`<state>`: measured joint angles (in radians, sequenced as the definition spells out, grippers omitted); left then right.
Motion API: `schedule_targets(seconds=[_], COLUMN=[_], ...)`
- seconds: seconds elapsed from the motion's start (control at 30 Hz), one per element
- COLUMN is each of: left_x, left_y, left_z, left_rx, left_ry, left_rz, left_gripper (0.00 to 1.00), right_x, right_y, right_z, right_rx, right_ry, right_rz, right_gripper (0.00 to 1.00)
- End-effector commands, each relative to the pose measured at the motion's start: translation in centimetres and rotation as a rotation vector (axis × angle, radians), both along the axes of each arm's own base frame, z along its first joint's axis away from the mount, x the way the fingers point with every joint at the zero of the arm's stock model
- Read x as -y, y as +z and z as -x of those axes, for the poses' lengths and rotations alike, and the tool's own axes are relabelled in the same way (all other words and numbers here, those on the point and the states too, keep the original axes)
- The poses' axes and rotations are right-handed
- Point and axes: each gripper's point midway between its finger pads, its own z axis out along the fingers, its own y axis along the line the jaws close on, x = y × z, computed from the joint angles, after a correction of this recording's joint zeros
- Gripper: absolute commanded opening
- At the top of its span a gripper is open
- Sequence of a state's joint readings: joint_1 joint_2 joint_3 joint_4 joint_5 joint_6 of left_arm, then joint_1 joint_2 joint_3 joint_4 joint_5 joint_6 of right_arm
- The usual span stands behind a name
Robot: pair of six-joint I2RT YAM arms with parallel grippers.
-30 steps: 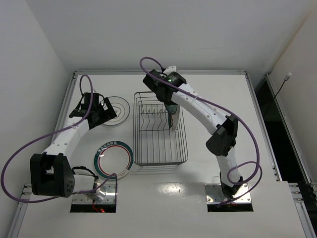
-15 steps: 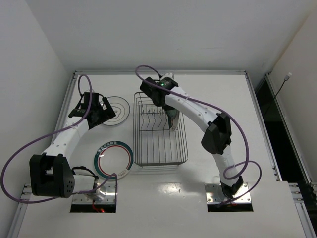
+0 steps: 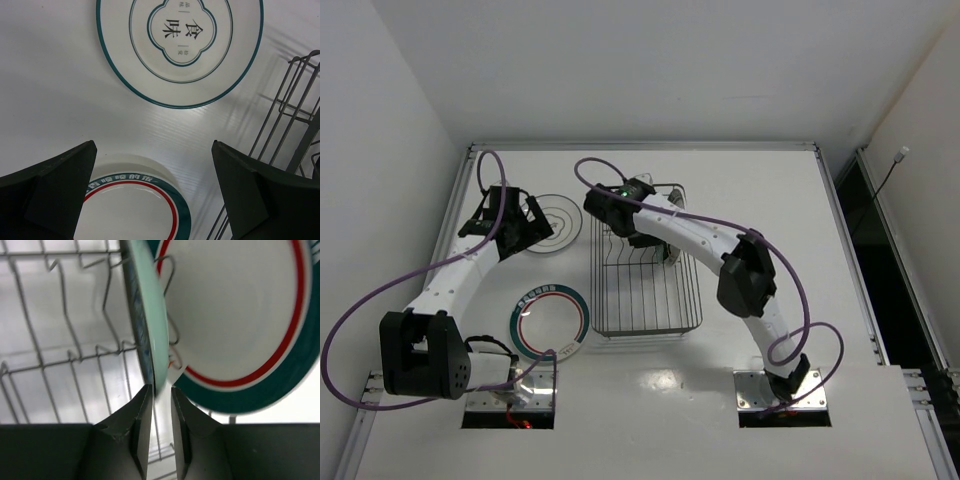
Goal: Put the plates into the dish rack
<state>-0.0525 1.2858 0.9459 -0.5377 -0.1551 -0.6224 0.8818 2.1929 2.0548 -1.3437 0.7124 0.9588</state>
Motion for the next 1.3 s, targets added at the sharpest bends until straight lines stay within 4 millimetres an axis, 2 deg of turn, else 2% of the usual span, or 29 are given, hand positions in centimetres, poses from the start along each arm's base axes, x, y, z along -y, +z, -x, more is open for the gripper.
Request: schedule_targets(seconds=[0.0,0.03,0.1,0.13,0.2,0.27,0.33,0.37,0.43,0.53,0.63,0.7,0.73,0.77,0.8,0.83,0.87,0.93,1.0,1.03,1.07,1.13,1.2,1.23,1.27], left_x=[-0.2,-0.2,0.0,0.2,0.3,0.3,0.3,0.1,-0.1,-0.5,-2.2,-2.6,-4.6,-4.2,-5.5,-5.7,-5.4,-6.2,-6.5,-6.8,-7.1,-7.4,-7.9,-7.6,-7.6], left_y=[2.4,2.5,2.5,2.6,2.3,2.5,2.1,1.6,0.6,0.2,-1.2,-3.7,-4.3,-5.3,-7.7,-8.3,-8.8,-10.2,-10.1,-9.7,-9.4,-8.9,-9.0,-9.1,-9.5], left_z=[-0.8,-1.0,-1.0,-1.2,-1.1,-1.3,-1.3,-1.4,-1.4,-1.5,-2.0,-1.5,-1.8,-1.7,-1.2,-1.7,-1.9,-2.5,-3.1,-4.0,-4.4,-5.5,-6.3,-6.5,-6.5], left_rx=[0.068,0.077,0.076,0.085,0.082,0.091,0.078,0.063,0.034,0.016,-0.010,-0.069,-0.069,-0.089,-0.143,-0.135,-0.137,-0.149,-0.145,-0.123,-0.111,-0.103,-0.106,-0.109,-0.119], left_ry=[0.018,0.011,-0.004,-0.021,-0.035,-0.035,-0.042,-0.035,-0.027,-0.003,0.041,0.052,0.112,0.093,0.149,0.154,0.139,0.175,0.187,0.191,0.194,0.198,0.208,0.199,0.201], left_rz=[0.013,0.007,0.010,0.014,0.015,0.016,0.009,0.001,-0.009,-0.022,0.012,0.100,0.149,0.236,0.302,0.346,0.403,0.436,0.454,0.454,0.443,0.433,0.421,0.421,0.424], left_gripper=[1.00,1.00,1.00,1.00,1.00,1.00,1.00,1.00,1.00,1.00,1.00,1.00,1.00,1.00,1.00,1.00,1.00,1.00,1.00,1.00,1.00,1.00,1.00,1.00,1.00], right_x=[-0.8,-1.3,-1.4,-2.0,-1.9,-1.7,-0.9,-1.2,-0.6,-1.4,-1.8,-2.5,-2.4,-3.0,-2.9,-2.4,-2.6,-2.5,-1.9,-1.8,-1.7,-1.2,-0.5,-0.5,-0.4], right_y=[2.1,3.0,5.6,7.3,10.6,13.0,14.6,14.1,14.9,13.0,11.8,12.5,11.9,12.2,13.0,12.5,12.7,13.2,12.9,13.8,13.4,13.9,13.5,14.0,13.5], right_z=[2.1,2.3,1.9,1.4,1.3,0.7,1.5,1.3,1.3,1.2,1.3,1.5,1.8,1.9,2.3,2.3,2.6,3.1,3.4,3.5,3.6,3.7,3.8,3.8,3.9], right_rx=[-0.016,0.000,0.054,0.089,0.136,0.192,0.211,0.217,0.232,0.194,0.166,0.188,0.179,0.193,0.209,0.202,0.199,0.207,0.198,0.222,0.213,0.223,0.217,0.234,0.224], right_ry=[-0.017,-0.005,0.015,0.031,0.073,0.105,0.164,0.215,0.244,0.313,0.381,0.422,0.428,0.454,0.463,0.467,0.480,0.502,0.497,0.501,0.500,0.498,0.486,0.488,0.487], right_rz=[-0.096,-0.118,-0.164,-0.204,-0.249,-0.293,-0.310,-0.305,-0.349,-0.349,-0.357,-0.405,-0.410,-0.446,-0.469,-0.467,-0.489,-0.508,-0.509,-0.525,-0.519,-0.532,-0.525,-0.536,-0.529], right_gripper=[0.20,0.22,0.31,0.34,0.45,0.52,0.59,0.60,0.62,0.62,0.60,0.60,0.60,0.60,0.60,0.60,0.60,0.60,0.60,0.60,0.60,0.60,0.60,0.60,0.60])
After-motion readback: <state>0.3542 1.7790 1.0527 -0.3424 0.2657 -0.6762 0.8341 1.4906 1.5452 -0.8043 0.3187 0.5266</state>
